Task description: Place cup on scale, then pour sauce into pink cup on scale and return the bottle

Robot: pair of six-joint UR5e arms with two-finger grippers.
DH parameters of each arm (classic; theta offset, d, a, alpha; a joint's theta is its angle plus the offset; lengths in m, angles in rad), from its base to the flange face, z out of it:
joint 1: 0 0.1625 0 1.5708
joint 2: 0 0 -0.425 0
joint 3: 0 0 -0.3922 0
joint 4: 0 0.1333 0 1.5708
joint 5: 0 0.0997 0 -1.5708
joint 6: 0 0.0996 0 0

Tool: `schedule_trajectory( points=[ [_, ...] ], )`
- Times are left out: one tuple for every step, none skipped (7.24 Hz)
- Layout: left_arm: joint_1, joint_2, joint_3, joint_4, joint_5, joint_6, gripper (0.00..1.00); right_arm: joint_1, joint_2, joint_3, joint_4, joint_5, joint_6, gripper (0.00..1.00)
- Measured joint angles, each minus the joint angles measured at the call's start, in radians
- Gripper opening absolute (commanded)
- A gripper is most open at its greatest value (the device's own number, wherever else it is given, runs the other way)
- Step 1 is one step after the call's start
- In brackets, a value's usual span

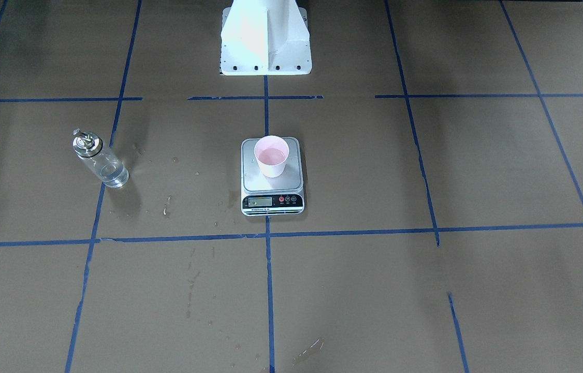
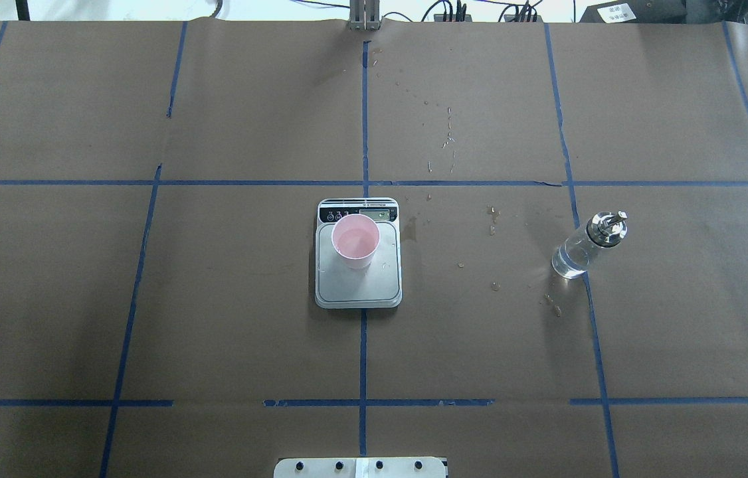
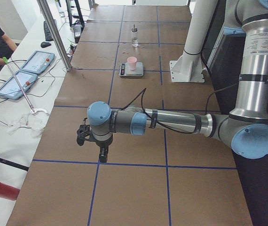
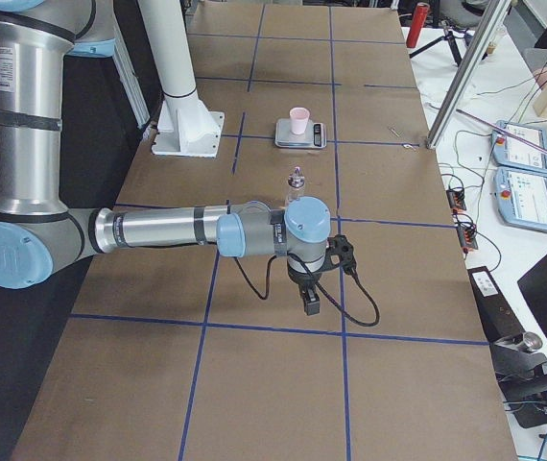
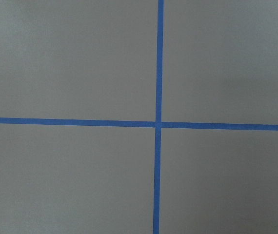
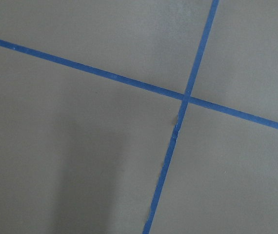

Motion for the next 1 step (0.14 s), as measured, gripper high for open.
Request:
schedule_trajectory(
  points=[
    [0.000, -0.003, 0.001, 0.000, -0.001, 0.000, 1.00, 0.000, 0.000, 0.000, 0.000, 0.000, 0.000, 1.00]
  ],
)
